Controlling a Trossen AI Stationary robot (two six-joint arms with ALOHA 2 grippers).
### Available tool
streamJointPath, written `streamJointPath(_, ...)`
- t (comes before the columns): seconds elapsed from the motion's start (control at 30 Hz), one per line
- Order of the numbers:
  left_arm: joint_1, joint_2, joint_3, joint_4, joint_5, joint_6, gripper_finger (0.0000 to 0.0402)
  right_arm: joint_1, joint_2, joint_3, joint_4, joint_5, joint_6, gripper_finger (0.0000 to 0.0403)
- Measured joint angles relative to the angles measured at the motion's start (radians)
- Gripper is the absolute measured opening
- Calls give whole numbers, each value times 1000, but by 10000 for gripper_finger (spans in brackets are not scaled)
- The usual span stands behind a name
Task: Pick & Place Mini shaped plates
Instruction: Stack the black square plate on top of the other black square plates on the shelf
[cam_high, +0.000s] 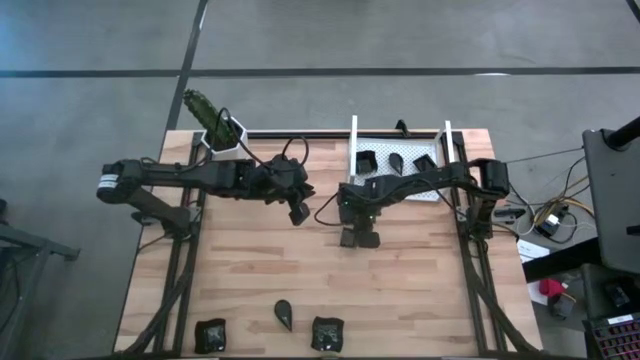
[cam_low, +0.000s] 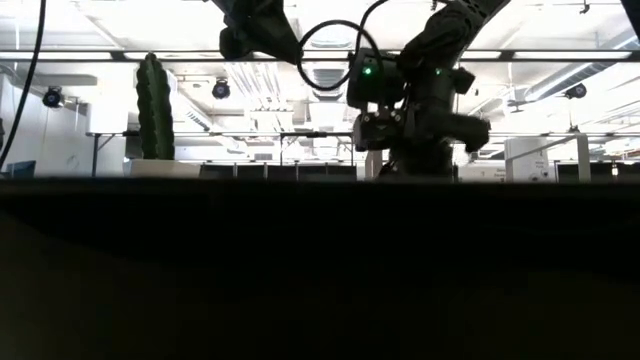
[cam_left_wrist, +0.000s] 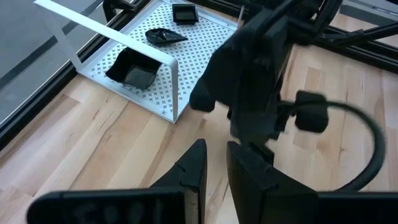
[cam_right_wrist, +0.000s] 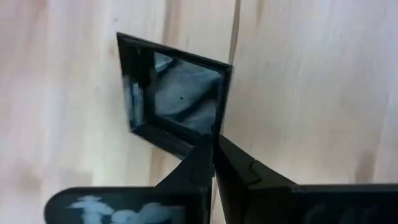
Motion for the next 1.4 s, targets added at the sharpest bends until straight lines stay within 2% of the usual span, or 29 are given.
streamJointPath(0.23,0,0,0,-1,0,2,55,-1,-137,14,-185,15,23,8)
streamJointPath(0.4,0,0,0,-1,0,2,55,-29,-275,14,-273,109,109,8)
streamJointPath(0.57,0,0,0,2,0,14,55,-103,-411,17,-366,214,188,8)
streamJointPath(0.73,0,0,0,4,0,18,55,-228,-497,54,-481,280,115,8)
streamJointPath(0.9,0,0,0,5,0,18,55,-412,-509,90,-544,279,67,8)
streamJointPath(1.1,0,0,0,7,0,16,55,-617,-456,105,-556,284,35,8)
streamJointPath(1.23,0,0,0,7,0,16,55,-708,-393,126,-585,346,34,8)
streamJointPath(1.4,0,0,0,7,-32,14,55,-741,-311,148,-646,487,58,8)
